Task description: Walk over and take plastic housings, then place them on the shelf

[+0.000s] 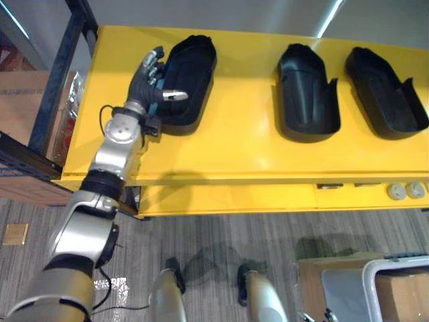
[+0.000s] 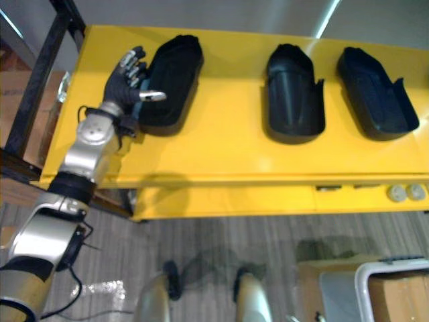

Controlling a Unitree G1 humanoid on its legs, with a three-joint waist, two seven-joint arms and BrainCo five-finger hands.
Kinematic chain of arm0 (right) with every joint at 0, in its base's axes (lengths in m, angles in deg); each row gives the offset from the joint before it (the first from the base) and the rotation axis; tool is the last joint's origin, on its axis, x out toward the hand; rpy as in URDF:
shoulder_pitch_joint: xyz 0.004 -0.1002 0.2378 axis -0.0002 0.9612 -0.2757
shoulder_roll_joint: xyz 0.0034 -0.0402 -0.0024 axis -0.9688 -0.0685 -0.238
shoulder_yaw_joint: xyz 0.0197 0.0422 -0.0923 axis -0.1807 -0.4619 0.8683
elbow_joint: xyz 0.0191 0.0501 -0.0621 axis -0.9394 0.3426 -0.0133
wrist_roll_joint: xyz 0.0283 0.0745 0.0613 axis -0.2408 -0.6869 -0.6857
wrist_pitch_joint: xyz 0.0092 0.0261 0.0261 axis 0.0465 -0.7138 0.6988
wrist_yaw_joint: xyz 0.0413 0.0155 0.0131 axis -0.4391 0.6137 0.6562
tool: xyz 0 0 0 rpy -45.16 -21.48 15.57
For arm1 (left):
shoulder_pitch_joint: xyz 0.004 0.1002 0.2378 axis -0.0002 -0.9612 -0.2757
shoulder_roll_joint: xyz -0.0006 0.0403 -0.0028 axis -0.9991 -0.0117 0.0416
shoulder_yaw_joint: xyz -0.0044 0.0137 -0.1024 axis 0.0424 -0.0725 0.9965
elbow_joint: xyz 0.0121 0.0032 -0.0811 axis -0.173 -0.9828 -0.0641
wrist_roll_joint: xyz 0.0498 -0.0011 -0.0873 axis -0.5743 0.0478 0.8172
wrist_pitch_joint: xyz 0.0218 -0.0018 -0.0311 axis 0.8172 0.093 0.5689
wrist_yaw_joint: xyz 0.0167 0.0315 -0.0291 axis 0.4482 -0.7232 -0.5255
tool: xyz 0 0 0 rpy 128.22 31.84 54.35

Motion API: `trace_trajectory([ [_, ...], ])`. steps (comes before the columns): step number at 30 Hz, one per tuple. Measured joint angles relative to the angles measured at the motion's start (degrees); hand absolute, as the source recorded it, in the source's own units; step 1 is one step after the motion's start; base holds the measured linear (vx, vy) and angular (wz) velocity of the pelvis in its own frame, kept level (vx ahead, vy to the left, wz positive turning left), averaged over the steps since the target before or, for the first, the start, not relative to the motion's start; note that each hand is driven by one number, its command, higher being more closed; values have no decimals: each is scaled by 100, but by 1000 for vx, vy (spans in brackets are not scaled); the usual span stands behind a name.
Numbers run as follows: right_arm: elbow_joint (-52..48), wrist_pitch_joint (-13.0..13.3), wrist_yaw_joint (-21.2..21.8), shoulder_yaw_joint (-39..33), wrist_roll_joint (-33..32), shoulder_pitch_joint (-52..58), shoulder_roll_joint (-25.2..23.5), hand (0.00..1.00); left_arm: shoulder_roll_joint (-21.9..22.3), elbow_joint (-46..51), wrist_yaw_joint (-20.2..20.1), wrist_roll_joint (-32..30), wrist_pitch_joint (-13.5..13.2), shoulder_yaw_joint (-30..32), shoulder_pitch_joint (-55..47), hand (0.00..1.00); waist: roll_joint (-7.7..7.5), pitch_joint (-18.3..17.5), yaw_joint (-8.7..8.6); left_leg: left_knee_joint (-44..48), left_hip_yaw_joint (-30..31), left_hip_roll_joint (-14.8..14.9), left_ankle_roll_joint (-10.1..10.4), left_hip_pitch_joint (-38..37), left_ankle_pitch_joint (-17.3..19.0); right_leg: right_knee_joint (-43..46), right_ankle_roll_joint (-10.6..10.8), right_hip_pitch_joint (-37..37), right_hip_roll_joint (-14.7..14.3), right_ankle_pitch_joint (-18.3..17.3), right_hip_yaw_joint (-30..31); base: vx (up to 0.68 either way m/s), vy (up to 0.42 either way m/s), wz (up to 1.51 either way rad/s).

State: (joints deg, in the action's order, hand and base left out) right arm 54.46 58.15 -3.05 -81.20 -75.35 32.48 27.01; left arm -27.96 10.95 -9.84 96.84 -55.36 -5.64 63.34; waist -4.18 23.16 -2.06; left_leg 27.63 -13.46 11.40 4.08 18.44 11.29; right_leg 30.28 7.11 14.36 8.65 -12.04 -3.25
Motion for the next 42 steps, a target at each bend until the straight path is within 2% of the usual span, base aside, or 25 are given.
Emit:
trace_trajectory([
  [7, 47, -7, 3, -1, -1, -91, -58, 0, -118, 220, 8, -226, 109, 215, -130, 0, 8, -4, 76, -38, -88, -7, 34, -14, -26, -30, -3, 19, 19, 9, -4, 7, -2, -1],
  [9, 87, -14, 6, -2, 1, -91, -57, 0, -134, 403, -29, -110, 112, 239, -314, 0, 47, -25, 111, -62, -102, -15, 34, -28, -26, -43, 9, 18, 25, 22, -4, 0, 0, 0],
  [11, 93, -30, 21, 0, 3, -94, -57, 0, -259, 747, -139, 332, 110, 110, -563, 0, 83, -44, 118, -86, -107, -17, 34, -31, -26, -59, 13, 18, 23, 41, -9, 0, 0, 0],
  [13, 110, -67, 23, -3, 8, -88, -43, 0, -654, 1326, -359, 928, 100, -369, -933, 0, 140, -82, 116, -112, -112, -12, 34, -32, -26, -87, 51, 18, 16, 84, -14, 0, 0, 0],
  [16, 116, -75, 26, 2, 21, -89, -39, 0, -978, 1833, -671, 1619, 101, -840, -1289, 0, 223, -140, 123, -121, -113, -5, 20, -35, -8, -91, 43, 18, 16, 150, -47, 0, 0, 0],
  [21, 125, -87, 35, 6, 130, -38, -38, 0, -1487, 2382, -954, 2495, 103, -1199, -1623, 0, 256, -248, 127, -123, -146, 16, 24, -40, 30, -92, 41, 32, 24, 167, -102, 2, -1, -1],
  [28, 128, -119, 107, 10, 158, 34, 55, 0, -1591, 2805, -1031, 2960, 122, -1314, -1942, 0, 350, -457, 133, -161, -175, 39, 39, -44, 27, -89, 41, 70, 15, 167, -127, 13, -8, -2],
  [31, 128, -119, 107, 10, 165, 41, 55, 0, -1703, 2908, -1058, 3154, 138, -1402, -2035, 0, 350, -496, 131, -161, -179, 37, 41, -48, 26, -89, 40, 71, 15, 167, -127, 0, 0, 0],
  [42, 128, -123, 106, 11, 184, 68, 55, 0, -1695, 3079, -1014, 3431, 135, -1328, -2184, 0, 339, -502, 132, -171, -180, 30, 41, -39, 28, -89, 39, 84, 19, 166, -118, 0, 0, 0],
])
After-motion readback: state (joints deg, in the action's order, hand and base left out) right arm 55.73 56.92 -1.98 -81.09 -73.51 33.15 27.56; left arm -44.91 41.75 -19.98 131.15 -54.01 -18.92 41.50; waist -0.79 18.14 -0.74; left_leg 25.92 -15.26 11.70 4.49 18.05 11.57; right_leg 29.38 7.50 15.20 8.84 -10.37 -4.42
